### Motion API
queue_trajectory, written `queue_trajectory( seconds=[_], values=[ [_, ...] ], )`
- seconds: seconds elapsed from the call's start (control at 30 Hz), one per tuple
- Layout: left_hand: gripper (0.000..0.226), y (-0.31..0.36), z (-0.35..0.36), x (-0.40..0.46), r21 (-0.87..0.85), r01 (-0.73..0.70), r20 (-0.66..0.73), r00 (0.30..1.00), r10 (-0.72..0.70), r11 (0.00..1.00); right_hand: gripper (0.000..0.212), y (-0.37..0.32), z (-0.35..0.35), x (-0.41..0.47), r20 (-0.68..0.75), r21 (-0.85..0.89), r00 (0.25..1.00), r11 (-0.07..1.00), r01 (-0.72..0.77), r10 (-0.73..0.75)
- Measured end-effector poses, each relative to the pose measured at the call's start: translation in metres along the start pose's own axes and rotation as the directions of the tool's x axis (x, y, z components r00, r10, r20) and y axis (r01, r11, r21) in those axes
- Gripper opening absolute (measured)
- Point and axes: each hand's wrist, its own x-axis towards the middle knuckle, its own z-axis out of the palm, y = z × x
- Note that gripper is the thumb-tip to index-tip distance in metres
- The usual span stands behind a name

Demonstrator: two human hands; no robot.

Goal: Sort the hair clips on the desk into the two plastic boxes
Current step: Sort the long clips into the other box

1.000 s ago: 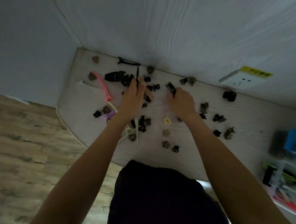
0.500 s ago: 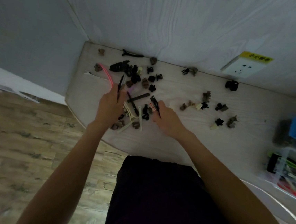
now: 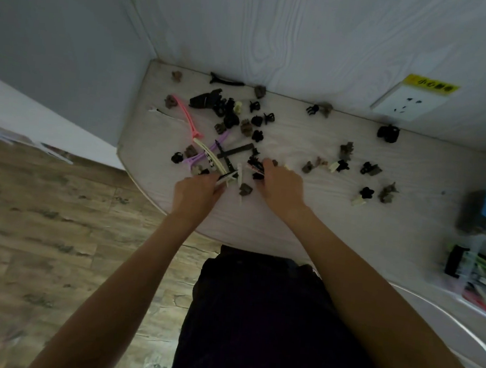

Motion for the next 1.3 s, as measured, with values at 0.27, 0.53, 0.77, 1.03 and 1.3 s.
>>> queue_trajectory(
  seconds=[0.27, 0.53, 0.77, 1.03, 1.3],
  values=[
    [0.037, 0.003, 0.003, 0.024, -0.083, 0.034, 0.006, 0.999, -0.034, 0.996, 0.026, -0.013, -0.002, -0.003, -0.121, 0.176, 0.991, 0.984, -0.037, 0.059],
    [0.031, -0.002, 0.003, 0.017, -0.093, 0.038, 0.017, 0.999, -0.036, 0.995, 0.028, -0.017, 0.000, 0.006, 0.009, 0.043, 0.992, 0.991, -0.124, 0.124],
    [0.027, 0.004, -0.017, 0.015, -0.156, 0.006, 0.022, 1.000, -0.003, 0.988, 0.022, 0.006, -0.020, 0.014, -0.051, 0.032, 0.989, 0.990, -0.134, 0.136],
    [0.025, -0.018, -0.039, 0.024, -0.340, 0.014, -0.043, 0.999, -0.030, 0.940, 0.031, -0.016, -0.004, 0.003, -0.019, 0.184, 0.999, 0.982, 0.036, -0.033],
    [0.031, -0.053, -0.056, 0.071, -0.029, -0.180, -0.031, 0.983, 0.179, 0.983, 0.030, -0.005, -0.009, 0.009, 0.151, -0.014, 0.923, 0.933, 0.360, -0.354]
  ],
)
